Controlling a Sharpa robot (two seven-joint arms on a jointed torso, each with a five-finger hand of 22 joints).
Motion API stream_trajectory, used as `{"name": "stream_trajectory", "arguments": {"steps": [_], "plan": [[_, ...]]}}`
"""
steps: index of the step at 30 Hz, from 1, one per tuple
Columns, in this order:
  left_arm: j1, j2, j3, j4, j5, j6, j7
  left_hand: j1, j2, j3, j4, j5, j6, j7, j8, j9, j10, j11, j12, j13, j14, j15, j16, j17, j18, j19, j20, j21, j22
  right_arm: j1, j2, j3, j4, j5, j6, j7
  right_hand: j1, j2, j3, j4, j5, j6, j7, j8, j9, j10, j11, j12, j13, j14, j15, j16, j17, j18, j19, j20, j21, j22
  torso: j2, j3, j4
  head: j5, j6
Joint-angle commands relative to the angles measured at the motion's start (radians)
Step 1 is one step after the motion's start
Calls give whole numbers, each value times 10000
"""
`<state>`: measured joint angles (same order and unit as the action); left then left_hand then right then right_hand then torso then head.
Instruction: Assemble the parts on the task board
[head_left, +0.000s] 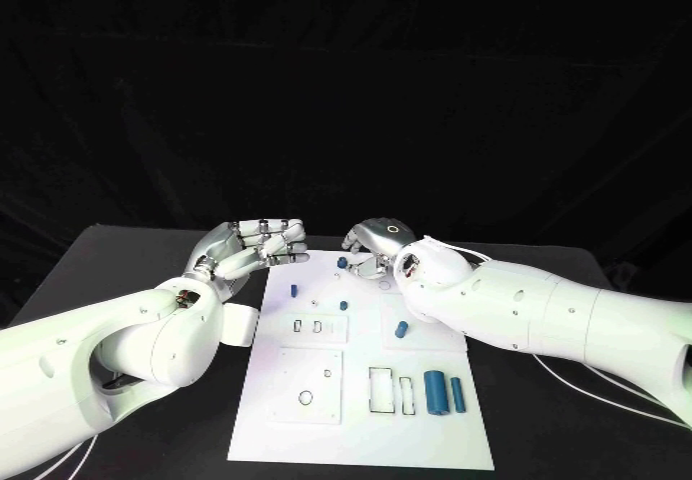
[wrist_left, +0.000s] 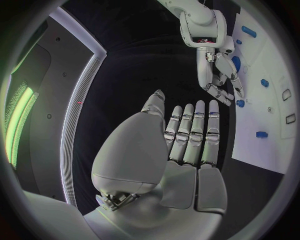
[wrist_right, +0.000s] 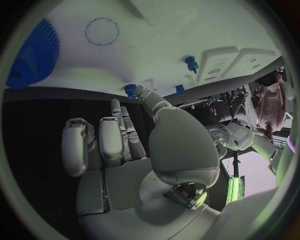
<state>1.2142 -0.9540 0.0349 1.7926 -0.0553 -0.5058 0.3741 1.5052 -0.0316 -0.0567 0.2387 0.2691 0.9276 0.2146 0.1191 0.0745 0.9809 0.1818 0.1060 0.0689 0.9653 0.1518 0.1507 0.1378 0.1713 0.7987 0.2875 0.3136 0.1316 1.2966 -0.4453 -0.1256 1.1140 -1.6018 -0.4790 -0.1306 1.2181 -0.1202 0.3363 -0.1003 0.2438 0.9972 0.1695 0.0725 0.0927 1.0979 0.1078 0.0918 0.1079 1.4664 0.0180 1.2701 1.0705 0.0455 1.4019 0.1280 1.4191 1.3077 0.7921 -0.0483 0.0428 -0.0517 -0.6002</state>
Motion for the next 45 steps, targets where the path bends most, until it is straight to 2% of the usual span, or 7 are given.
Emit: {"name": "stream_trajectory", "arguments": {"steps": [1, 7, 20, 25, 27, 31, 45], "plan": [[23, -14, 10, 21, -9, 187, 51, 46, 20, -68, -1, -45, 3, 44, -49, -17, -64, 0, -51, -17, -42, 5, -46, -15, 84, -80, -17, -54, -9, 34, -300, 14, 366, 59, -95, -82, 146, 59, -35, 43, 87, 155, -16, 53, 38, 119, -43, 72, 22, 174, 8, 95, 56, 91, 130, -10, 88, 369, -6, 2, -37, -26, 5], [35, -58, 10, 7, -3, 226, 52, 52, 20, -67, -4, -44, 2, 43, -52, -17, -69, 1, -57, -17, -45, 6, -53, -16, 84, -82, -17, -55, -11, 228, -1342, 118, 1407, 543, 220, -234, 207, 146, 54, 154, 161, 494, -66, 136, 114, 601, -147, 277, 88, 193, -65, 182, 127, 75, 198, -67, 132, 458, -55, 18, -127, -91, 11], [51, -103, 8, -78, -1, 306, 33, 80, 35, -62, -22, -43, 53, 23, -42, -6, -31, -16, -58, -8, 3, -6, -63, -4, 86, -93, -14, -59, -19, 559, -3445, 214, 2695, 1750, 1206, -1028, -137, -523, -970, 732, 345, 407, -233, 34, 155, 1997, -426, 928, 638, 228, -287, 383, 352, 53, 295, -262, 176, 593, -119, 87, -269, -110, 28], [52, -104, 8, -118, -1, 318, 17, 80, 35, -62, -22, -43, 53, 23, -42, -6, -31, -16, -58, -8, 3, -6, -63, -4, 86, -93, -14, -59, -19, 533, -3565, 216, 2686, 1988, 1508, -1085, 301, -549, -2134, 1048, 861, 163, -409, 108, 216, 2271, -707, 3305, 2814, 484, -508, 1239, 1661, -81, 657, -516, 535, 1153, -114, 73, -270, -82, 15], [52, -101, 7, -131, 0, 322, 13, 79, 34, -64, -22, -44, 54, 26, -44, -6, -29, -16, -60, -8, 8, -8, -65, -3, 89, -88, -15, -55, -18, 494, -3533, 216, 2653, 1917, 1587, -1081, 749, -558, -2897, 1308, 898, -7, -425, 202, 289, 1968, -679, 7420, 6944, 613, -564, 1822, 2608, -150, 789, -373, 667, 1377, -111, 76, -269, -64, 26], [51, -87, 7, -157, 0, 327, 5, 79, 34, -64, -22, -44, 55, 27, -44, -6, -29, -16, -60, -8, 9, -8, -66, -3, 89, -88, -15, -55, -18, 424, -3403, 215, 2548, 1748, 1672, -1075, 887, -200, -3301, 1903, 876, -208, -287, 308, 365, 2392, -517, 10762, 10354, 748, -341, 2316, 3548, -201, 994, -359, 860, 1689, -106, 71, -265, -59, 30], [50, -35, 7, -242, 0, 314, -29, 70, 38, -72, -18, -46, 57, 36, -55, -7, -26, -12, -72, -8, 26, -10, -79, 2, 103, -48, -22, -28, -10, 186, -2742, 195, 1941, 1650, 1763, -954, 1193, -52, -3603, 2443, 891, -413, -185, 447, 453, 2886, -407, 12399, 12040, 884, -226, 2684, 4277, -293, 1247, -242, 1104, 2062, -106, 69, -245, -63, 27]]}}
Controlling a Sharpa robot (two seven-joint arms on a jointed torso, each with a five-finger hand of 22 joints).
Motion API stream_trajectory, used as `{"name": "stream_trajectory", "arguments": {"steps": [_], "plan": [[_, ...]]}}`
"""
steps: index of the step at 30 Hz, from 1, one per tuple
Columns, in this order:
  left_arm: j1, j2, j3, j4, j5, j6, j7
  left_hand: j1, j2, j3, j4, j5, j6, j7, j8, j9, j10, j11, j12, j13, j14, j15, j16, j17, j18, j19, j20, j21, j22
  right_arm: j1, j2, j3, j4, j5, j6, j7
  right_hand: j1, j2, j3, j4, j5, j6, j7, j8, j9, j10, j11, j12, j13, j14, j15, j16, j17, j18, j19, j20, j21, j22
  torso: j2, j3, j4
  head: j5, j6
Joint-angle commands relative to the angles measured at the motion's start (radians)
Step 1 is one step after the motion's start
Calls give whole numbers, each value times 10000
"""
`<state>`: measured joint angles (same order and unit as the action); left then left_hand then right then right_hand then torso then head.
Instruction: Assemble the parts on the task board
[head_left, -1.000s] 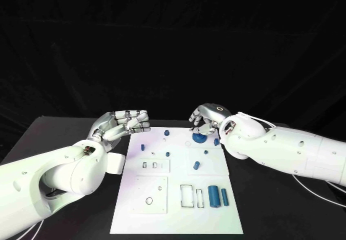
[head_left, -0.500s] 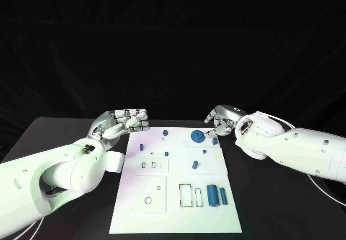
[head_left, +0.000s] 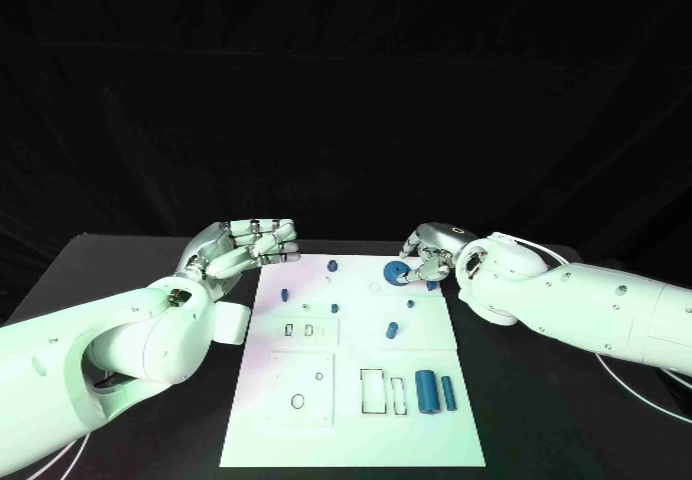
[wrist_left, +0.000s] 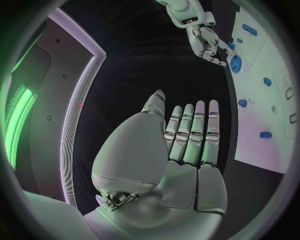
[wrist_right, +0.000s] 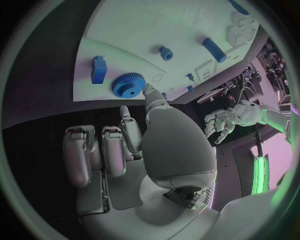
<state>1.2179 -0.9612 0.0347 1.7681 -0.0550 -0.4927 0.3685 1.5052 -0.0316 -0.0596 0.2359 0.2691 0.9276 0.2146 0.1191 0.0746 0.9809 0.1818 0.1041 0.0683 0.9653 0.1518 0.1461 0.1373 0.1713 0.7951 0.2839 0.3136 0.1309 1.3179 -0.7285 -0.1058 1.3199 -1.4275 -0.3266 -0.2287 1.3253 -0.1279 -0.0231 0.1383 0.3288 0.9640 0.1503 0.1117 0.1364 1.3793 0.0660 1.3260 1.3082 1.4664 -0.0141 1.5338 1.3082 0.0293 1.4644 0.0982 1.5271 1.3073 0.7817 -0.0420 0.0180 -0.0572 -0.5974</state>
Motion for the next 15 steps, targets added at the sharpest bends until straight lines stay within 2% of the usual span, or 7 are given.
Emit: {"name": "stream_trajectory", "arguments": {"steps": [1, 8, 15], "plan": [[13, 41, 10, -1, -3, 183, 25, 70, 38, -44, 10, -46, 57, 35, -55, -7, -26, -12, -53, -2, 25, -10, -33, 6, 104, -12, 14, -28, -3, -38, 133, -5, -167, -78, 243, 36, 122, 27, -8, 57, 42, -81, 7, 56, 16, 72, 11, 58, 39, 884, 95, 47, 1901, -131, 622, 56, 24, 2066, -1, 5, 4, -14, 8], [13, 55, 10, -16, -3, 186, 14, 70, 38, -44, 10, -46, 57, 35, -55, -7, -26, -12, -53, -2, 25, -10, -33, 6, 104, -12, 14, -28, -3, -69, 329, -9, -456, 12, 278, 85, 153, 95, 2, 107, 103, -83, 12, 79, 29, 80, 18, 121, 106, 900, 103, 83, 1979, -141, 650, 66, 50, 2106, 8, 2, 5, -26, 4], [13, 53, 10, 2, -3, 197, 0, 67, 48, -46, 14, -45, 49, 48, -70, -10, -36, -5, -70, -4, 28, -7, -51, 8, 108, 13, 12, -10, 2, -84, 455, -12, -624, 59, 374, 193, 221, 215, 45, 139, 219, -59, 10, 121, 48, 46, 17, 136, 126, 904, 107, 98, 2007, -143, 656, 74, 57, 2119, 19, 6, -23, 21, 12]]}}
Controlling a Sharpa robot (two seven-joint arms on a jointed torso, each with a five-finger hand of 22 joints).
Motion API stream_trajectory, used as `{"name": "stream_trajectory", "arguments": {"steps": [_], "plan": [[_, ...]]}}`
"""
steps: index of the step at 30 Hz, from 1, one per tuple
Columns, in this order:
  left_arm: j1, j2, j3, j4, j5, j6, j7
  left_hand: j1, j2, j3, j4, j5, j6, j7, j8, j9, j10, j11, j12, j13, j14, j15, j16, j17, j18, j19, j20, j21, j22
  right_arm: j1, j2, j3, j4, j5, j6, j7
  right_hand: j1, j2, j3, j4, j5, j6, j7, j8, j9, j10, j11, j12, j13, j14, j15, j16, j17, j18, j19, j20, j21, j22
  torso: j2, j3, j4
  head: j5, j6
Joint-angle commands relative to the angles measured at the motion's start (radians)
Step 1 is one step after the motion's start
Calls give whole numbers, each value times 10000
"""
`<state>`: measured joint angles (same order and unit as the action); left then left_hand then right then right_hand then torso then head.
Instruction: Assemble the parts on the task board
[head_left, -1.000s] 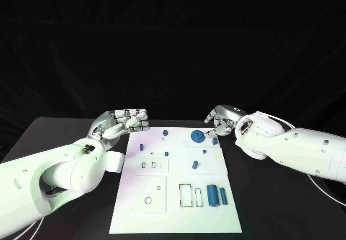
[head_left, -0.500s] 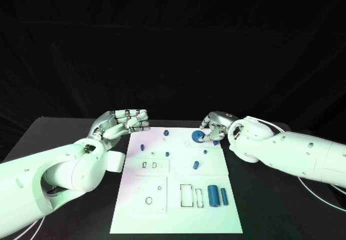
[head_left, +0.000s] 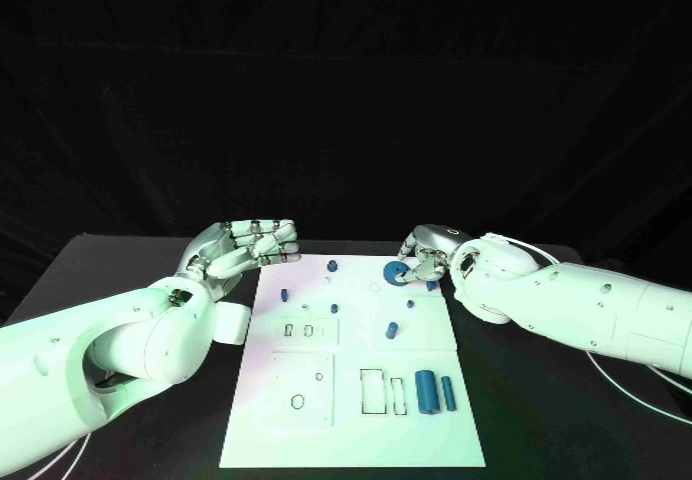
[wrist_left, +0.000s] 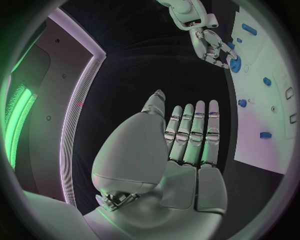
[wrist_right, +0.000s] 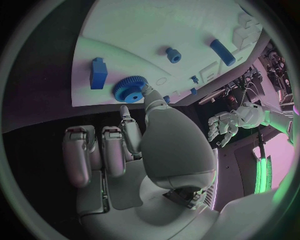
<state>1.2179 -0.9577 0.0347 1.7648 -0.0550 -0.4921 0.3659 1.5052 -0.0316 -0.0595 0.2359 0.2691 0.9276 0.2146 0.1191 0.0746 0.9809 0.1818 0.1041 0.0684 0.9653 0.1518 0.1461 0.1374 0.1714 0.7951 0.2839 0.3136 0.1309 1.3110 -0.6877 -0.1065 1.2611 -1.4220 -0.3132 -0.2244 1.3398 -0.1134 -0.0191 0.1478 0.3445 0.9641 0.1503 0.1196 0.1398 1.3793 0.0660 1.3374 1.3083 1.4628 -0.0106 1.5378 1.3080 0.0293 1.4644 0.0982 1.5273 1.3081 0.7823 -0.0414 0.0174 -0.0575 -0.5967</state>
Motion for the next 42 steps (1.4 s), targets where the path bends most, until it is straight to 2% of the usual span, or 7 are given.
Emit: {"name": "stream_trajectory", "arguments": {"steps": [1, 6, 18, 26, 29, 35, 42], "plan": [[13, 14, 10, 38, -3, 190, 27, 69, 51, -45, 13, -45, 44, 52, -76, -11, -42, -2, -77, -6, 25, -5, -59, 7, 108, 19, 11, -5, 2, -19, 62, -5, -53, 6, 259, 165, 88, 89, 13, 45, 70, -59, 11, 45, 16, 48, 18, 30, 134, 939, 73, 59, 2010, -144, 658, 75, 57, 2115, 15, -2, -20, 19, 6], [12, 2, 10, 43, -3, 184, 28, 69, 52, -45, 12, -45, 43, 53, -77, -11, -43, -1, -78, -6, 24, -4, -60, 7, 108, 20, 11, -4, 2, -38, 113, -10, -136, -20, 338, 223, 116, 136, 35, 47, 85, -41, 8, 63, 24, 48, 15, 44, 151, 939, 73, 60, 2011, -142, 652, 76, 52, 2109, -1, -1, 1, -20, -40], [13, -2, 10, 46, -3, 181, 22, 69, 52, -45, 12, -45, 43, 53, -77, -11, -43, -1, -78, -6, 24, -4, -60, 7, 108, 20, 11, -4, 2, -66, 186, -21, -154, -26, 451, 320, 246, 317, 128, 19, 87, 223, -51, 219, 89, 173, -33, 233, 354, 945, 41, 78, 2049, -153, 683, 61, 82, 2157, 1, 9, 8, 8, -33], [13, -13, 11, 40, -3, 180, 18, 78, 62, -41, 8, -43, 37, 58, -89, -13, -53, 4, -92, -8, 17, 2, -80, 6, 108, 30, 10, 4, 4, -78, 163, -23, -108, -187, -57, 450, 822, 742, 781, -255, -871, 677, -202, 383, 156, 312, -177, 410, 559, 962, -85, 114, 2128, -195, 797, -50, 188, 2307, 7, 19, -4, 26, -28], [13, -13, 11, 35, -3, 179, 17, 78, 62, -41, 8, -43, 37, 58, -89, -13, -53, 4, -92, -8, 17, 2, -80, 6, 108, 30, 10, 4, 4, -80, 151, -24, -71, -319, -210, 457, 881, 719, 881, -309, -872, 688, -212, 370, 152, 302, -190, 397, 552, 964, -95, 117, 2135, -201, 812, -63, 202, 2326, 7, 23, -1, 25, -27], [13, -10, 11, 16, -3, 183, 16, 86, 65, -38, 3, -42, 34, 59, -94, -14, -56, 6, -98, -8, 15, 4, -88, 6, 108, 33, 10, 8, 4, -81, 96, -22, 241, -621, -867, 511, 927, 572, 1191, -423, -476, 778, -232, 347, 143, 368, -211, 461, 637, 977, -118, 142, 2192, -243, 927, -92, 308, 2466, 4, 27, -3, 59, -24], [13, -9, 11, 8, -3, 195, 5, 88, 65, -38, 2, -42, 34, 60, -95, -14, -57, 6, -99, -8, 15, 4, -89, 6, 108, 34, 10, 8, 4, 26, 48, -11, 788, -917, -1261, 370, 769, 394, 1462, -413, -100, 867, -250, 321, 135, 435, -230, 517, 707, 985, -135, 157, 2227, -275, 1015, -110, 389, 2570, -8, 3, -4, 62, 14]]}}
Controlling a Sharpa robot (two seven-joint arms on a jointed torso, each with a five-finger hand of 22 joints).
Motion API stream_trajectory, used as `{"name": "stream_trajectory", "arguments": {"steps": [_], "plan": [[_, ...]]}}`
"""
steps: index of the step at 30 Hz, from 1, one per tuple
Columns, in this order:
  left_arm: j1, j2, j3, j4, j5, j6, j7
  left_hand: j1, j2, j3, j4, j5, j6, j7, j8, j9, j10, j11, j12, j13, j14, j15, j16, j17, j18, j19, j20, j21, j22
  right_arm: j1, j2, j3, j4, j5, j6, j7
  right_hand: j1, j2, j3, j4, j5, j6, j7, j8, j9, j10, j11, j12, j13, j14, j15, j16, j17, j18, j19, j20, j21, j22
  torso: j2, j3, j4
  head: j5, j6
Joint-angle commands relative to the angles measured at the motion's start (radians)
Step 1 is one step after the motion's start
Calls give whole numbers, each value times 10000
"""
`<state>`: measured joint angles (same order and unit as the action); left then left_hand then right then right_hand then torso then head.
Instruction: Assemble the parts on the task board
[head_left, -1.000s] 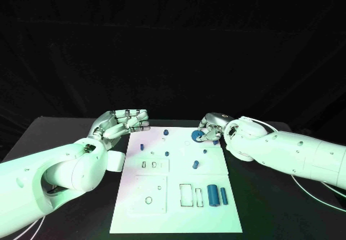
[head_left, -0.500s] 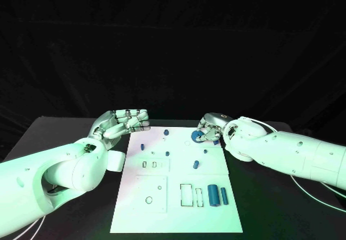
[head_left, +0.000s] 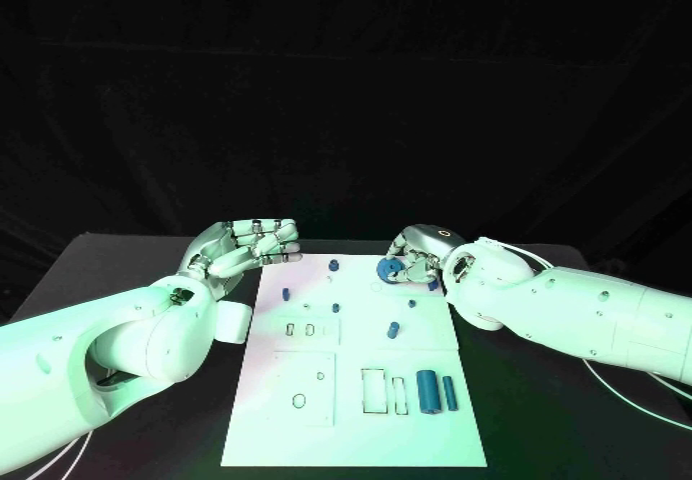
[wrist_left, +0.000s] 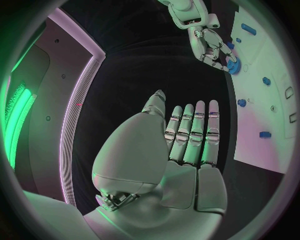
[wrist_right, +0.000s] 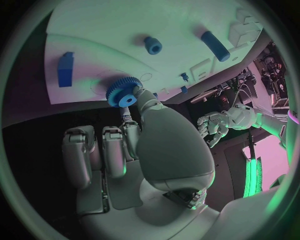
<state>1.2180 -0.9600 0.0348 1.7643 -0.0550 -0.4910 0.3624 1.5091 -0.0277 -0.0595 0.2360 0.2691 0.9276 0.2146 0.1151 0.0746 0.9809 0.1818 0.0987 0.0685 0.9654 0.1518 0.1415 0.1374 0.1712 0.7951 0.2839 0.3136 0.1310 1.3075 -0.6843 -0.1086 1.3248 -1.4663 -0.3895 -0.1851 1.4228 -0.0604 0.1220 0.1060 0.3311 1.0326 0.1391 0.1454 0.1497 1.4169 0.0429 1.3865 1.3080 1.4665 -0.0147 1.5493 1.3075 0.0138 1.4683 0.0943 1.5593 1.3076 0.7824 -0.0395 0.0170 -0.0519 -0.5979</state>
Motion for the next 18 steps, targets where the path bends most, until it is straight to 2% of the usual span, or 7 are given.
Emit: {"name": "stream_trajectory", "arguments": {"steps": [1, 9, 16, 18], "plan": [[13, 14, 10, 13, -3, 190, 36, 67, 27, -35, -11, -41, 24, 66, -67, -17, -69, 11, -59, -12, 12, 7, -59, 5, 108, 38, 9, 12, 3, 89, 35, 11, 206, -497, -510, -46, -64, -138, 53, 7, 36, 182, -138, 62, 35, 58, 1, 25, 710, 949, -94, 42, 2233, -121, 978, -71, 71, 2577, -5, -17, 2, 3, 34], [13, 32, 9, 14, -3, 204, 17, 110, 49, -12, -37, -36, 13, 73, -86, -20, -85, 19, -82, -13, 14, 12, -83, 6, 107, 44, 8, 20, 2, 193, 559, 14, 268, -657, -518, -178, -104, -161, 90, 21, 51, 181, -138, 51, 32, 49, 0, 10, 697, 950, -94, 43, 2235, -126, 992, -72, 84, 2594, 15, -8, 35, 58, 46], [13, 69, 9, 10, -3, 213, 8, 110, 48, -12, -37, -37, 13, 74, -87, -20, -86, 20, -83, -13, 14, 12, -83, 6, 107, 44, 8, 20, 2, 194, 1301, 11, -57, -820, -502, -180, -109, -169, 173, 14, 89, 173, -139, 30, 25, 44, -2, 1, 692, 950, -95, 44, 2235, -129, 1002, -74, 93, 2605, 21, -24, 40, 110, 34], [13, 74, 9, 9, -3, 214, 7, 110, 48, -12, -37, -37, 13, 74, -87, -20, -86, 20, -83, -13, 14, 12, -83, 6, 107, 44, 8, 20, 2, 181, 1442, 8, -145, -830, -489, -155, -110, -172, 199, 11, 101, 171, -138, 24, 23, 40, -2, -5, 687, 949, -96, 42, 2231, -131, 1006, -74, 97, 2610, 21, -19, 32, 137, 22]]}}
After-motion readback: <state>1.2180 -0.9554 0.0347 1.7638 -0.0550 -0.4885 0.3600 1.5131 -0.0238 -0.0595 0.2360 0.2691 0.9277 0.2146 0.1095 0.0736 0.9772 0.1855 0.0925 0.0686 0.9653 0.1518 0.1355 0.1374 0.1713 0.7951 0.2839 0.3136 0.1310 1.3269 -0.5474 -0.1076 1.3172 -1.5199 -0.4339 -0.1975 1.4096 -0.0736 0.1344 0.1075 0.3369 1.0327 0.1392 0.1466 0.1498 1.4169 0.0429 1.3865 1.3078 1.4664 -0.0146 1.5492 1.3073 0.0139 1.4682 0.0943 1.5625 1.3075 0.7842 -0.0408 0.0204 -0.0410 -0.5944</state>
